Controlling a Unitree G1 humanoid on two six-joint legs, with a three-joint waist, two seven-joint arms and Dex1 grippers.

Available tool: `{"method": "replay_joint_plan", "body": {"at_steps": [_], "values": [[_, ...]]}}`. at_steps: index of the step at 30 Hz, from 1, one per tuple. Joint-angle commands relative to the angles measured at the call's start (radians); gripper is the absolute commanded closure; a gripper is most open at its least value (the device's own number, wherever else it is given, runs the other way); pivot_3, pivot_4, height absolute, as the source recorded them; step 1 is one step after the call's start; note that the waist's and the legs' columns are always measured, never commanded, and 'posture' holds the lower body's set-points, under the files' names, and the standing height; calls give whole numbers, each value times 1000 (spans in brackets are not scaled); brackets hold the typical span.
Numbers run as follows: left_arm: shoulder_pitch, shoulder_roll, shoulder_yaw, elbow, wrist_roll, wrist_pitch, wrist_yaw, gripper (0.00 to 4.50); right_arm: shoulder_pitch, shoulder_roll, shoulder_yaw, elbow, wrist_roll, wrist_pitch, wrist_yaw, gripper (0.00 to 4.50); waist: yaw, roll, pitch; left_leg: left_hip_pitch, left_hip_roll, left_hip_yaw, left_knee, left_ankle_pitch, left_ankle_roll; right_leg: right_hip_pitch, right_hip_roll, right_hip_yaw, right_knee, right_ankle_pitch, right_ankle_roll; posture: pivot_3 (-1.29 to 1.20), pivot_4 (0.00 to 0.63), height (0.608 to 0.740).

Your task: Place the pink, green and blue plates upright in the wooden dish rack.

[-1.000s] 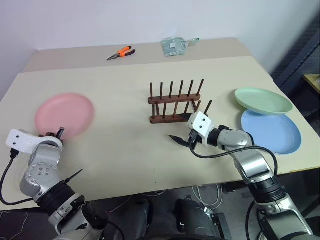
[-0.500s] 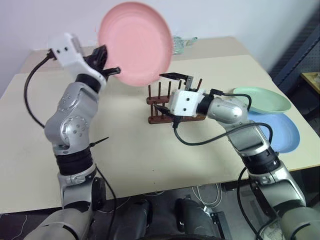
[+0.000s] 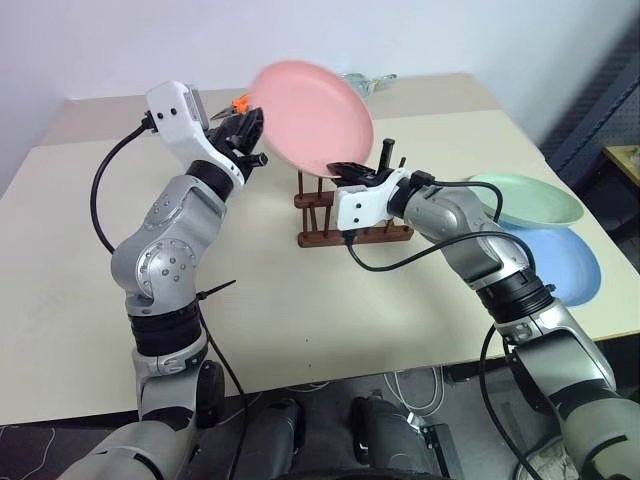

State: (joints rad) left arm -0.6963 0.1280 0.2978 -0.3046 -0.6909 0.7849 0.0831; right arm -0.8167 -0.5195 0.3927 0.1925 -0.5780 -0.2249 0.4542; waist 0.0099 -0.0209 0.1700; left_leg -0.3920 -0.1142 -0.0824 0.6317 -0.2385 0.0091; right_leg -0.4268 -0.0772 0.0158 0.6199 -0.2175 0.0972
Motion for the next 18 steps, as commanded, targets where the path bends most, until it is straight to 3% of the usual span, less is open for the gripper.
{"method": "replay_joint_plan", "body": {"at_steps": [1,4,7,9,12,18], "values": [[-32,2,102,8,-38,-68,41,1515,19,-17,-58,-54,-14,8,-52,3894,1,0,0,0,0,0,0,0,0,0,0,0,0,0,0,0,150,740],[-3,81,115,46,30,-105,16,1515,61,-45,-130,-91,28,27,-68,3894,-1,0,0,0,0,0,-1,0,0,0,0,0,0,0,0,0,150,740],[129,239,-71,21,182,-170,-166,1515,122,-35,-263,-151,235,68,-13,3894,-3,1,0,0,0,1,-1,0,-1,-1,1,1,0,0,0,0,150,740],[206,286,-154,2,229,-228,-259,1515,154,-38,-330,-184,359,113,47,3894,-2,1,0,0,0,1,-2,0,0,-1,1,2,-1,0,0,0,150,740],[274,224,-167,5,172,-241,-316,1515,195,-61,-362,-213,440,108,109,3894,4,1,0,0,0,0,0,-1,2,2,0,1,-2,0,0,0,150,740],[305,137,-180,38,187,-253,-321,1515,234,-106,-327,-214,373,59,120,3894,-2,2,1,0,1,0,-1,-3,5,0,0,1,-1,0,-1,0,150,740]]}}
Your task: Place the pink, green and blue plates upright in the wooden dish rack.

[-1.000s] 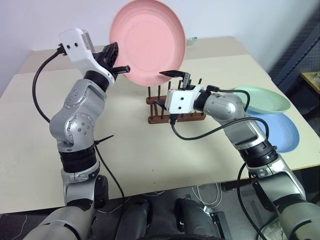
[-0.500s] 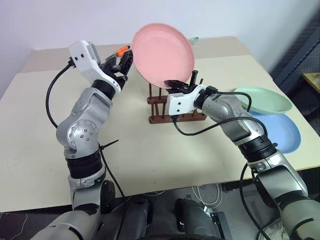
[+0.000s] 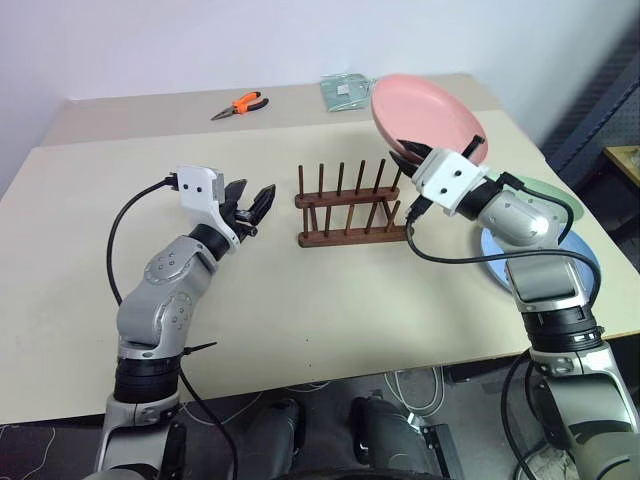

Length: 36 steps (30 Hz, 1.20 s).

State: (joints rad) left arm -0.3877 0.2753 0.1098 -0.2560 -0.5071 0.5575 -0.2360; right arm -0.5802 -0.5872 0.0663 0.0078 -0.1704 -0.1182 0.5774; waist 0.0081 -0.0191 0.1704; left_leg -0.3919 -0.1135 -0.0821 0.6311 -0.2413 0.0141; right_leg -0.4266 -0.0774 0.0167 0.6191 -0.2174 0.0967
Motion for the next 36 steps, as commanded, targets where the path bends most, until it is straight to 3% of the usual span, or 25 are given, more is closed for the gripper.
{"method": "replay_joint_plan", "body": {"at_steps": [1,3,5,12,15,20,24,28,36], "values": [[-3,-19,8,-9,4,-24,-1,1515,3,-55,11,-24,-62,-68,-4,3894,0,0,0,0,0,0,0,1,-2,0,0,0,0,0,0,0,150,740],[5,-27,4,-6,7,-24,-10,1515,14,-84,34,-9,-104,-108,-7,3894,1,0,0,0,0,0,0,2,-3,0,0,0,0,0,0,0,150,740],[18,-28,1,0,13,-29,-22,1455,19,-107,54,4,-145,-142,-15,4415,1,0,0,0,0,0,0,2,-3,0,0,0,0,0,0,0,150,740],[67,-8,15,-21,5,-41,-79,1455,5,-121,28,7,-180,-178,-62,4459,4,0,0,0,0,1,0,2,-3,0,0,0,0,0,0,0,150,740],[145,73,-39,-63,28,-57,-198,1455,-12,-48,-68,-81,61,-40,-21,4459,-1,1,1,0,0,1,0,2,-3,0,0,1,0,0,0,0,150,740],[239,155,-145,-105,63,-88,-330,1455,-50,99,-259,-331,780,500,-19,4459,0,3,2,0,1,-1,-1,-2,3,0,0,1,0,0,-1,0,150,740],[274,176,-217,-122,83,-103,-400,1455,-77,150,-361,-403,1267,740,-144,4459,5,3,2,0,1,-1,-1,-3,4,1,-1,0,-1,-2,-4,0,150,740],[287,185,-275,-123,128,-139,-436,1455,-60,157,-353,-397,1411,832,-216,4459,4,4,2,0,1,-1,-1,-3,5,0,-1,0,-2,-2,-4,0,150,740],[295,164,-284,-124,131,-171,-451,1455,-67,197,-386,-295,1457,827,-330,4459,3,5,2,-1,1,0,-1,-3,5,0,-1,0,-2,-2,-4,0,150,740]]}}
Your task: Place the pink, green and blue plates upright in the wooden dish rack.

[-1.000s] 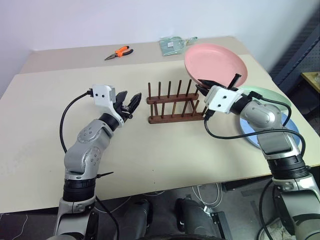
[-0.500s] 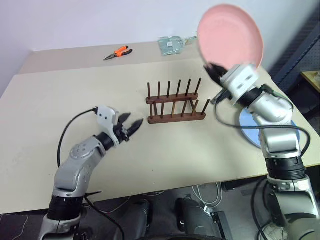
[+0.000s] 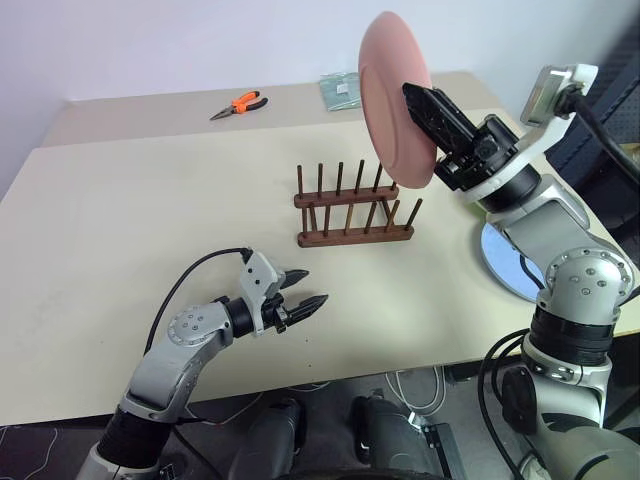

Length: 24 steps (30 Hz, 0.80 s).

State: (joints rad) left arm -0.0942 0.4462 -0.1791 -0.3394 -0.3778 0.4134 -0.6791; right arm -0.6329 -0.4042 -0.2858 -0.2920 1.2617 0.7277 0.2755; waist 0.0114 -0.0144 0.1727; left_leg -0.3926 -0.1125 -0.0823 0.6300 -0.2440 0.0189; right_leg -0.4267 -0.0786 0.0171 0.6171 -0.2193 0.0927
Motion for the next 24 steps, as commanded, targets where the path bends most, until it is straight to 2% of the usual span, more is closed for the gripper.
{"method": "replay_joint_plan", "body": {"at_steps": [1,7,14,17,21,24], "values": [[3,-8,5,-41,1,-29,-8,1455,-12,21,-40,17,35,-19,-43,4459,0,0,0,0,0,0,0,0,0,0,0,0,0,0,0,0,150,740],[5,-13,4,-43,5,-33,-7,1455,12,68,-84,65,88,-29,-131,4459,0,0,0,0,0,0,0,0,0,0,0,0,0,0,1,0,150,740],[-8,-20,5,-37,2,-30,-10,1455,23,83,-91,174,57,-23,-205,4459,-1,1,0,0,0,0,0,0,0,0,0,0,0,1,2,0,150,740],[-10,-18,3,-38,7,-33,-13,1455,12,79,-95,221,33,-28,-208,3490,-1,2,0,0,0,0,0,0,0,0,0,0,0,1,2,0,150,740],[-10,-22,6,-43,-8,-18,-19,1455,-8,36,-62,234,-92,-67,-138,1442,-1,3,1,0,0,1,0,0,0,0,0,0,0,1,2,0,150,740],[-5,-26,17,-53,-28,2,-13,573,-23,-34,-38,226,-226,-122,-70,2,-1,4,2,0,0,1,0,0,0,0,0,0,0,1,2,0,150,740]]}}
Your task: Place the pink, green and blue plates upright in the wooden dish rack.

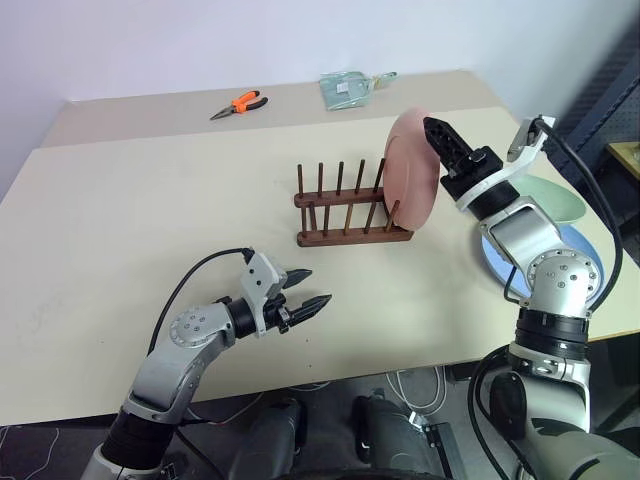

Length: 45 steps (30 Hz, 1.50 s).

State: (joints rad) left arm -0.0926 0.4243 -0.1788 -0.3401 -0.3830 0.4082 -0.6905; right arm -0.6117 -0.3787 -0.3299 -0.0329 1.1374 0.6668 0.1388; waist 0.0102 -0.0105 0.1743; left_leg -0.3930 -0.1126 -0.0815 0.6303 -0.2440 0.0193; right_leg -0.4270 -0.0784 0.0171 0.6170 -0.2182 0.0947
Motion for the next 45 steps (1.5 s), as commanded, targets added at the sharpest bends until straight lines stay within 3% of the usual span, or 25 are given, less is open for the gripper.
{"method": "replay_joint_plan", "body": {"at_steps": [1,3,7,11,14,22,26,32,38,41,45], "values": [[-6,-3,18,-54,-19,6,0,90,-46,-87,6,-35,-136,-76,91,0,1,0,0,0,0,0,0,0,0,0,0,0,0,0,0,0,150,740],[-4,1,18,-56,-2,-3,8,31,-46,-136,-7,-33,-182,-95,128,0,2,0,0,0,0,0,0,0,0,0,0,0,0,0,0,0,150,740],[0,4,21,-53,12,-15,17,31,29,-339,20,-13,-395,-166,260,0,6,1,0,-1,0,0,1,0,1,0,0,-1,-2,0,0,0,150,740],[-10,7,12,-36,21,-26,7,31,173,-568,209,66,-774,-362,399,0,1,1,0,-2,0,1,1,-1,2,1,-1,-1,-3,-1,-1,0,150,740],[-26,4,3,-19,31,-35,-2,31,221,-684,349,201,-1051,-552,417,0,-1,2,0,-1,0,3,2,-1,2,1,-1,-1,-3,-1,-1,0,150,740],[-46,-2,5,-2,36,-43,-15,31,127,-683,490,481,-1378,-768,354,0,-1,4,1,-1,1,4,2,-1,1,0,0,0,-2,-1,-1,0,150,740],[-27,3,6,-16,42,-45,-10,0,64,-650,523,617,-1478,-814,277,1355,3,4,1,-1,1,4,2,-1,1,1,-1,0,-3,-1,-1,0,150,740],[-9,8,11,-30,48,-42,-5,0,56,-640,507,606,-1507,-855,268,4474,1,4,1,-1,1,4,2,-1,1,1,0,1,-2,-1,-1,0,150,740],[-3,14,23,-31,49,-45,-1,0,75,-628,392,403,-1442,-857,237,4474,0,6,2,0,1,4,2,-1,1,0,0,1,-2,0,1,0,150,740],[-6,15,27,-16,56,-57,-2,0,34,-491,210,216,-1171,-766,238,4474,-2,6,2,0,1,4,2,-1,1,0,0,1,-2,0,2,0,150,740],[-23,6,36,16,70,-87,6,0,-43,-307,23,-24,-739,-507,240,4474,4,6,2,0,1,3,2,-1,1,1,1,1,-1,1,2,0,150,740]]}}
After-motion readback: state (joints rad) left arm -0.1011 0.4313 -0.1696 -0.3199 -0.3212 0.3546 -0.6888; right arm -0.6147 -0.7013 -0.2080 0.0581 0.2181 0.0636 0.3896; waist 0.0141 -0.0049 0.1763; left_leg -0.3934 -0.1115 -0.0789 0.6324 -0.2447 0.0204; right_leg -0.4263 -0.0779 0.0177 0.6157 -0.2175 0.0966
